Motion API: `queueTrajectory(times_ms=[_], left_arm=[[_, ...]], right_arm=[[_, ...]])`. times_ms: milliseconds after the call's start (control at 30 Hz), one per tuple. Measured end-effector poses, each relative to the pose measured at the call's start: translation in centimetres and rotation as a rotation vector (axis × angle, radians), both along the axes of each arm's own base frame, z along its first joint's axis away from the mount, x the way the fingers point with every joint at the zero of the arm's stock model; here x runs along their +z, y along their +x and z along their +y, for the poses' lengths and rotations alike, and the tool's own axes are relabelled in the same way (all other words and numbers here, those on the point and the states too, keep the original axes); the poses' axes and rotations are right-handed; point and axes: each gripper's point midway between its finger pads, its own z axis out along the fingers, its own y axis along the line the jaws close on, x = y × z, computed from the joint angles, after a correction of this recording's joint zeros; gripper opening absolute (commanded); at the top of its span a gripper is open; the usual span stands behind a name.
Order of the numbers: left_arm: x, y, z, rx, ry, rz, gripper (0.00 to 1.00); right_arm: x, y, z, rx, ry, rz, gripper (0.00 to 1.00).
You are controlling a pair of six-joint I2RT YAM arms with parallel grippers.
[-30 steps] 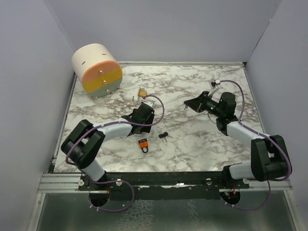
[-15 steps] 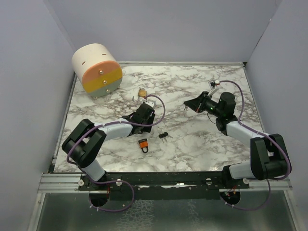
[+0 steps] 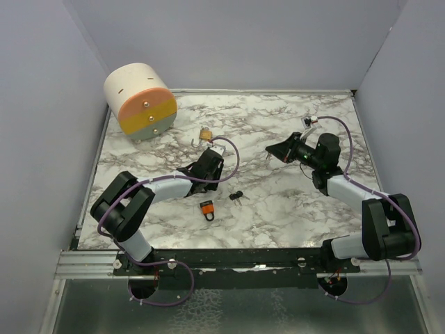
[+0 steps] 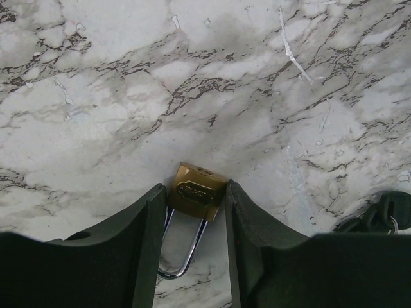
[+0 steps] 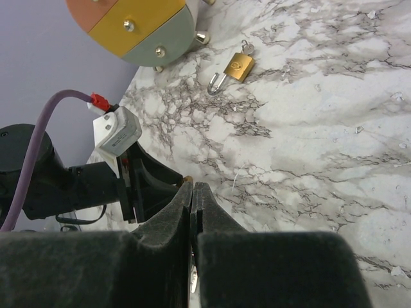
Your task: Unlock with the key
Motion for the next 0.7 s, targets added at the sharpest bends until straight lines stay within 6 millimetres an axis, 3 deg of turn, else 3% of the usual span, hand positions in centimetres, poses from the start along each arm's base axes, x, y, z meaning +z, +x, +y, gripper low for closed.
queueTrajectory(times_ms=[300, 400, 533, 700], left_arm=[[0.0, 0.0, 0.0, -0.002, 0.001, 0.0, 0.0], [0.0, 0.1, -0.1, -0.003, 0.0, -0.002, 0.0], [-0.1, 0.4, -0.4, -0.008, -0.001, -0.001, 0.24], [-0.1, 1.1, -1.1, -0.01, -0.006, -0.004, 0.32]], right_arm=[[0.0, 0.0, 0.0, 0.0, 0.001, 0.0, 0.01], [0.0, 0.0, 0.0, 0.0, 0.0, 0.0, 0.01], [0.1, 0.0, 0.0, 0.0, 0.0, -0.004, 0.01], [0.5, -0.1, 0.0, 0.0, 0.001, -0.017, 0.01]])
